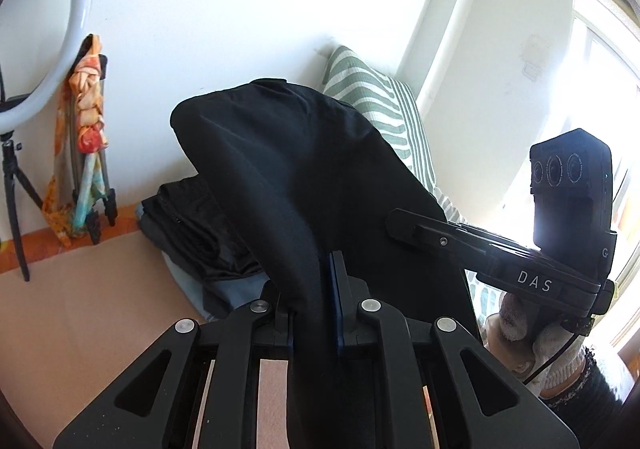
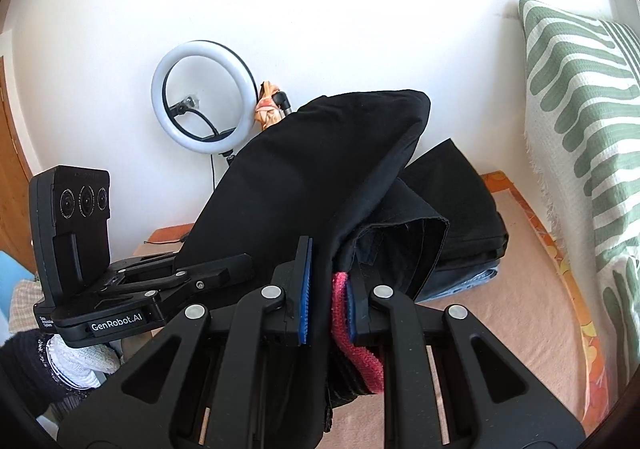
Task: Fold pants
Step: 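Carry the bundle with both tools onto the stack of folded clothes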
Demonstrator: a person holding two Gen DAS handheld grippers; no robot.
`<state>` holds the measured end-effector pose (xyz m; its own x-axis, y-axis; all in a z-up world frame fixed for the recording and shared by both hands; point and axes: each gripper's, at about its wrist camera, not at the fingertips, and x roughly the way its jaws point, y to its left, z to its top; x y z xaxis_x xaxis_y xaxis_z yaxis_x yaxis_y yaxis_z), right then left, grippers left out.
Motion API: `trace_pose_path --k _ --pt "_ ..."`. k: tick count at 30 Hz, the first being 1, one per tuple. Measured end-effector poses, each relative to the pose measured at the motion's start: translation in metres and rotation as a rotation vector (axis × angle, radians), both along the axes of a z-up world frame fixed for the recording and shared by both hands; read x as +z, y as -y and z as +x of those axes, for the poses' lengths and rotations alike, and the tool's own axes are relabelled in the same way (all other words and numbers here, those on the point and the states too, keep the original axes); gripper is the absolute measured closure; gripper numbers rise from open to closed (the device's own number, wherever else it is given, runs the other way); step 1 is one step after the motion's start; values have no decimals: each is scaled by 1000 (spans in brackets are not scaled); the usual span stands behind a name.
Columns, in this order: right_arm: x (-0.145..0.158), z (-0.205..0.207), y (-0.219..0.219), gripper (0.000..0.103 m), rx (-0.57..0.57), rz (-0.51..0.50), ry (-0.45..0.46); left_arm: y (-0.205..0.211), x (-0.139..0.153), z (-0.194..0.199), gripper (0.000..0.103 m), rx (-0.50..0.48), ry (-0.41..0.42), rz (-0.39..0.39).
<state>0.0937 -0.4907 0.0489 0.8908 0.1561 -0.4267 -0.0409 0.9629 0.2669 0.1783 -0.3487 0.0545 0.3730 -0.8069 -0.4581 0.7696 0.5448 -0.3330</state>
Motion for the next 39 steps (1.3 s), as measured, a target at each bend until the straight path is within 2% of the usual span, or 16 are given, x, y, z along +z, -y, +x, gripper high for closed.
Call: trace_pose_path --k 11,16,22,25,27,29,36,39 --pt "44 51 54 91 -75 -126 18 76 11 49 92 -47 31 -44" --pt "46 87 69 91 -74 -167 0 104 11 74 92 -47 38 -61" --pt "36 139 100 92 -63 -80 -10 116 2 122 92 4 7 -70" --pt "32 165 100 92 -42 -85 -6 113 -2 139 92 46 45 -77" --pt "24 182 100 92 -26 -79 -11 104 -14 154 92 81 4 -108" --pt "9 196 101 93 -5 -54 -26 95 -30 164 92 114 -24 -105" --pt "-54 224 117 93 11 66 -130 69 -80 175 92 169 -75 3" --pt "-72 231 124 93 -9 64 -178 64 -92 177 92 176 -88 38"
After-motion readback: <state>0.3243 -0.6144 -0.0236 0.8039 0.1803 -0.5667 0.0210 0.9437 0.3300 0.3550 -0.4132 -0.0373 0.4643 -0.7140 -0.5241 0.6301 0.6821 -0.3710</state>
